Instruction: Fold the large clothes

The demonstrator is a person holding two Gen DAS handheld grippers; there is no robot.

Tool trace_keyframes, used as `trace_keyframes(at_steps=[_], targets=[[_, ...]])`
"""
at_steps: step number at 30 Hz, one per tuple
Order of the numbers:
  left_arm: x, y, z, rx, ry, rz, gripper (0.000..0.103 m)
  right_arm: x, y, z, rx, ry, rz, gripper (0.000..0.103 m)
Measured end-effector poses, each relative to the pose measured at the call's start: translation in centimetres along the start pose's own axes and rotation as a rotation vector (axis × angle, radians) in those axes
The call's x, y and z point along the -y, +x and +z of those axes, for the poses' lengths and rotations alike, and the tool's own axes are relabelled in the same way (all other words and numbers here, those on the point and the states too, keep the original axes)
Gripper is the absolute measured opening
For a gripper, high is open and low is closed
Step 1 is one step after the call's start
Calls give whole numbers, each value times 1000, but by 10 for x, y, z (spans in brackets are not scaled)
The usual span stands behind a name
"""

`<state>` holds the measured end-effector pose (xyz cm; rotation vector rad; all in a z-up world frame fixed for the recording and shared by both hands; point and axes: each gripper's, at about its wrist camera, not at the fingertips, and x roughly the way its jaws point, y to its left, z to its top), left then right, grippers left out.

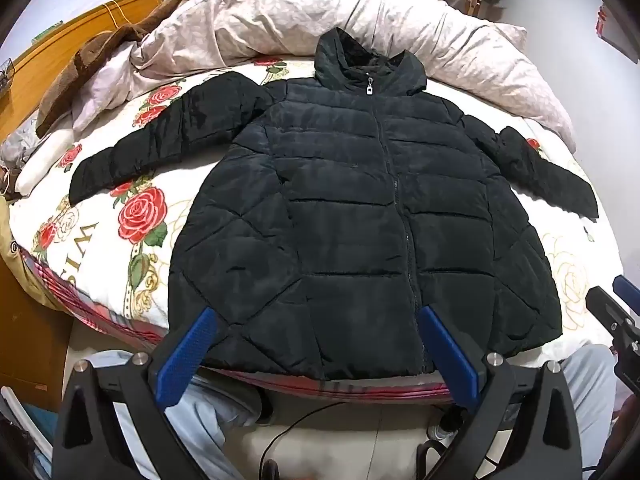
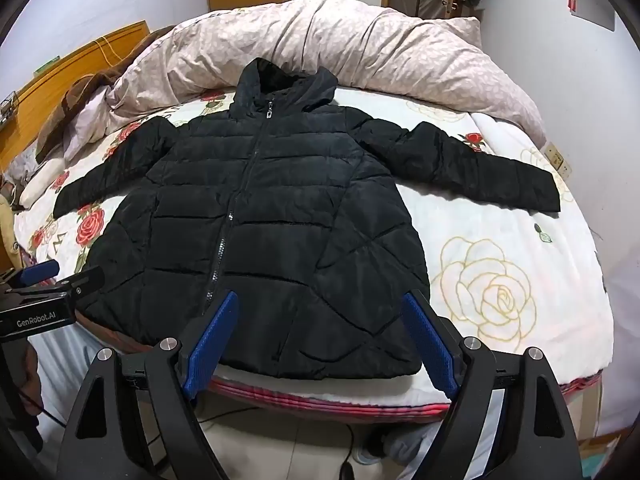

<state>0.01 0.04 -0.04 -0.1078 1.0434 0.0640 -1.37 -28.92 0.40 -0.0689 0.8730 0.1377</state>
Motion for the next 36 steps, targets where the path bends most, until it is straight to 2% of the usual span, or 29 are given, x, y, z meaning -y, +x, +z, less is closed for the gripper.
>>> trace_keyframes(at_steps=[7,8,36], targets=[[5,-3,3,11,-19,17,102,-1,0,-1,0,-9,-2,83],[-1,-3,0,-2,-8,-20,102,-3,-4,-1,0,-9,-2,83],[0,-3,-4,-6,-11,-30,102,-9,0,-5,-2,-22,3,83]])
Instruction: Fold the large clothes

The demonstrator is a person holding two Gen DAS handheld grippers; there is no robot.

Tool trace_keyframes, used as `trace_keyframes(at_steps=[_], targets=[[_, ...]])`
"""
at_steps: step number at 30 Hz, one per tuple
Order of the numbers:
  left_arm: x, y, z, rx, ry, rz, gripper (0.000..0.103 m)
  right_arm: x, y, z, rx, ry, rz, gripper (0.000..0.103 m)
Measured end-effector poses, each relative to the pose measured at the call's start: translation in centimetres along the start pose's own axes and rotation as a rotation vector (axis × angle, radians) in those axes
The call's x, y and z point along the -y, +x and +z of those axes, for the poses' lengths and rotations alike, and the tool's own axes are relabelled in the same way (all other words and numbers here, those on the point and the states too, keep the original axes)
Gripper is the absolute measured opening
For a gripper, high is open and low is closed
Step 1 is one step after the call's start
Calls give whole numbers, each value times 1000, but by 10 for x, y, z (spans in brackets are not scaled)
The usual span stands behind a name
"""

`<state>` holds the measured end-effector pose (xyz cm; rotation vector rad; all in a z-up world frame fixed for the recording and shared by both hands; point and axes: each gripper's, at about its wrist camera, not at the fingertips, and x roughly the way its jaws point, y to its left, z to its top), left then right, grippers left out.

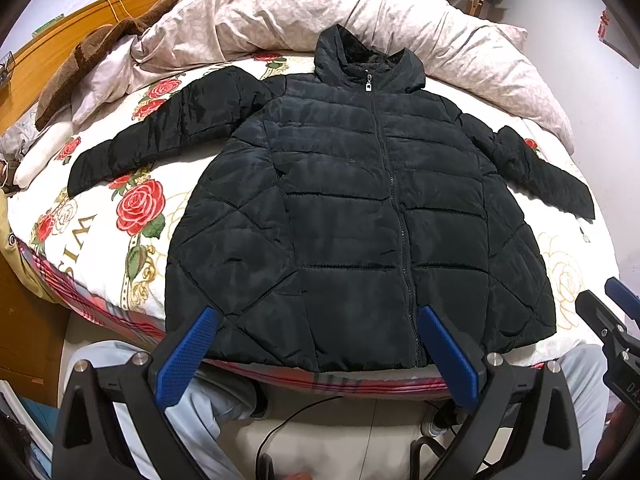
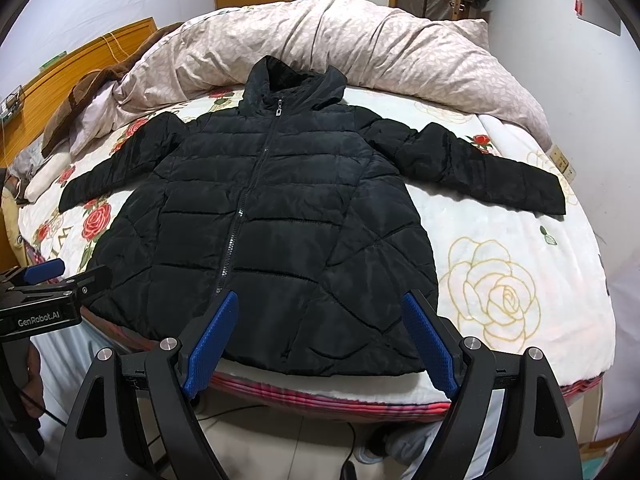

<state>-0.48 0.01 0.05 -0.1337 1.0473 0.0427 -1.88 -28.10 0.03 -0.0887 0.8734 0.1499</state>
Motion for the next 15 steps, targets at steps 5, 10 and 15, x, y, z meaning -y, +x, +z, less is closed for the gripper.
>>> trace_keyframes(at_steps=[5,10,15], targets=[[0,0,0,-1,1,1,102,-1,0,0,1,0,-2,83],[0,0,-1,-1,1,0,102,-1,0,1,-1,0,-1,83],[0,0,-1,-1,1,0,102,-1,0,1,-1,1,0,83]])
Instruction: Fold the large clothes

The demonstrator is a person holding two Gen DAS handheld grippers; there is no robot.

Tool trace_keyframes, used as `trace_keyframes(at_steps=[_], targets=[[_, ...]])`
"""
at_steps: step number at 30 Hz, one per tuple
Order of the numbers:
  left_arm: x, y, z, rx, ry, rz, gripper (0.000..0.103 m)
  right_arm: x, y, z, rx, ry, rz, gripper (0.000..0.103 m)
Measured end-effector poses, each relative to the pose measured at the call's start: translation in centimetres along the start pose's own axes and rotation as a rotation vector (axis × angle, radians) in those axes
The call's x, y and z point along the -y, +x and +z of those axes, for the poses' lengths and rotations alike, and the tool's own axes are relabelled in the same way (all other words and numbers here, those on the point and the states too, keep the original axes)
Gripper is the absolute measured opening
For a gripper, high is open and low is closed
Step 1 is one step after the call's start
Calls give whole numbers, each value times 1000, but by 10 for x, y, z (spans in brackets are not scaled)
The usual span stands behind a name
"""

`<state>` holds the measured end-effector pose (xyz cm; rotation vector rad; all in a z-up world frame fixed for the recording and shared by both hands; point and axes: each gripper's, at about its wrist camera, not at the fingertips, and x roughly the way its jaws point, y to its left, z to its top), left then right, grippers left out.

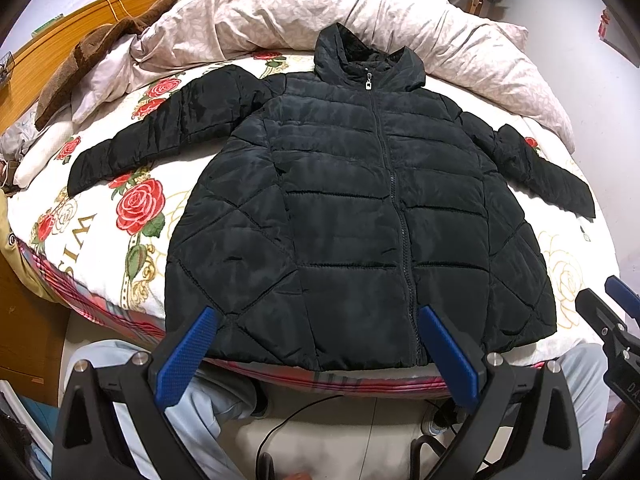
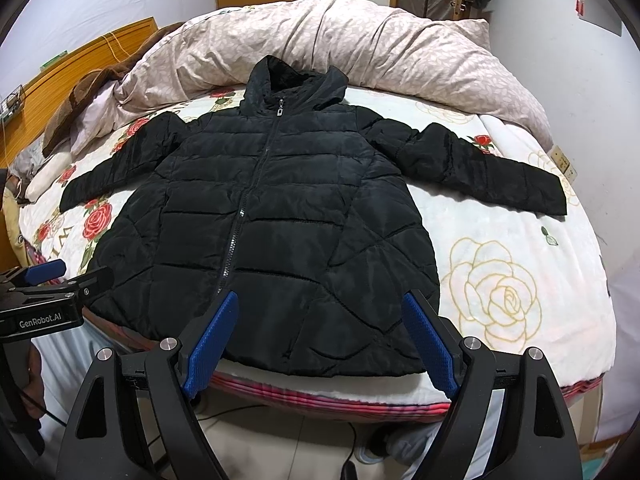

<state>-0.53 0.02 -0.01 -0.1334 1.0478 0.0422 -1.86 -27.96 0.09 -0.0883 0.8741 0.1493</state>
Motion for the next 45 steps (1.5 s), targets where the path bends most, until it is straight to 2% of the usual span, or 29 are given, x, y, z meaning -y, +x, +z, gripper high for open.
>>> trace_keyframes(at_steps=[45], targets=[[1,1,-3,0,5,5,102,-3,3,-1,-8,-4,7,83]])
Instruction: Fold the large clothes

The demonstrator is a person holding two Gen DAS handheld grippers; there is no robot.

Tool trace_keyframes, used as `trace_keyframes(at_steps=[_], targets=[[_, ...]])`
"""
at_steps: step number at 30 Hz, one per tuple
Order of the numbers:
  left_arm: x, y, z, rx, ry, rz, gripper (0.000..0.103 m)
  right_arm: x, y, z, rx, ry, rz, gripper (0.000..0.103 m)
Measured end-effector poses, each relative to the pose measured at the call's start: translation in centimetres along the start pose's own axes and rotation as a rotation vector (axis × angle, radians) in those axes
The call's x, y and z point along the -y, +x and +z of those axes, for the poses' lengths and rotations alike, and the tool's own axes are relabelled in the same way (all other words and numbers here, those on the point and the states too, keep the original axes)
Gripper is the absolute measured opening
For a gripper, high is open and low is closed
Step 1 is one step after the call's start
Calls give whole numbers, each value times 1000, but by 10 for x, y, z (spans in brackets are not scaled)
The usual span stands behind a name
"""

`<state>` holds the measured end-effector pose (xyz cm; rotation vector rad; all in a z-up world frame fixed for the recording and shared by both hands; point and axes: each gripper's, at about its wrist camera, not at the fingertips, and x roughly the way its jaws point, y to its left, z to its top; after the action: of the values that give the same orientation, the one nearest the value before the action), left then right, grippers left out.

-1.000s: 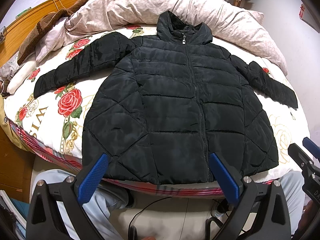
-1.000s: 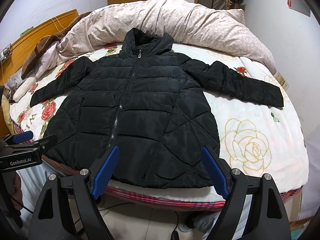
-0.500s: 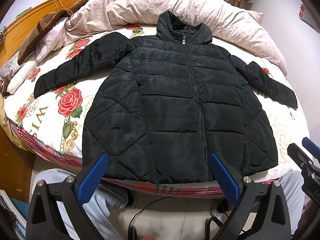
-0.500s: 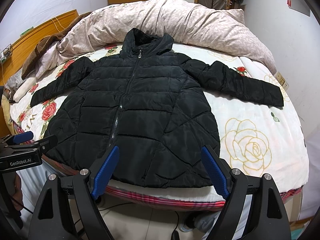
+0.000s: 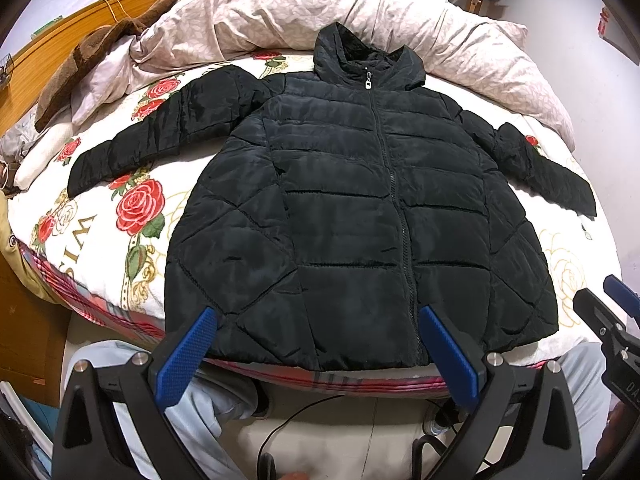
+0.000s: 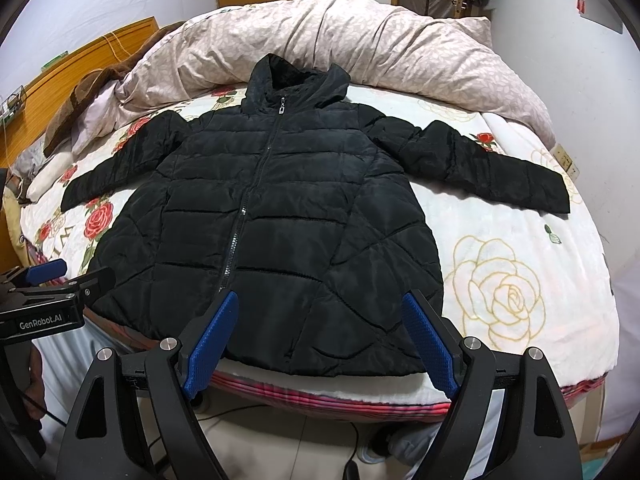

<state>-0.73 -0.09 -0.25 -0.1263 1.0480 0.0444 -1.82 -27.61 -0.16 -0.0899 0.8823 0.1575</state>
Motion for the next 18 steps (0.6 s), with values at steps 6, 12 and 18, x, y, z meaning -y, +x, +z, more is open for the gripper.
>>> trace_keyframes(at_steps=[6,12,18], targets=[[-8,4,8,16,-5,23,102,1,9,7,4,-19,19,83],[-29,19,25,40,-35,55,102,-7,24,25,25,-60,55,83],[-59,46,47,48,-71,110,102,-19,55,48,15,-107,74,83]])
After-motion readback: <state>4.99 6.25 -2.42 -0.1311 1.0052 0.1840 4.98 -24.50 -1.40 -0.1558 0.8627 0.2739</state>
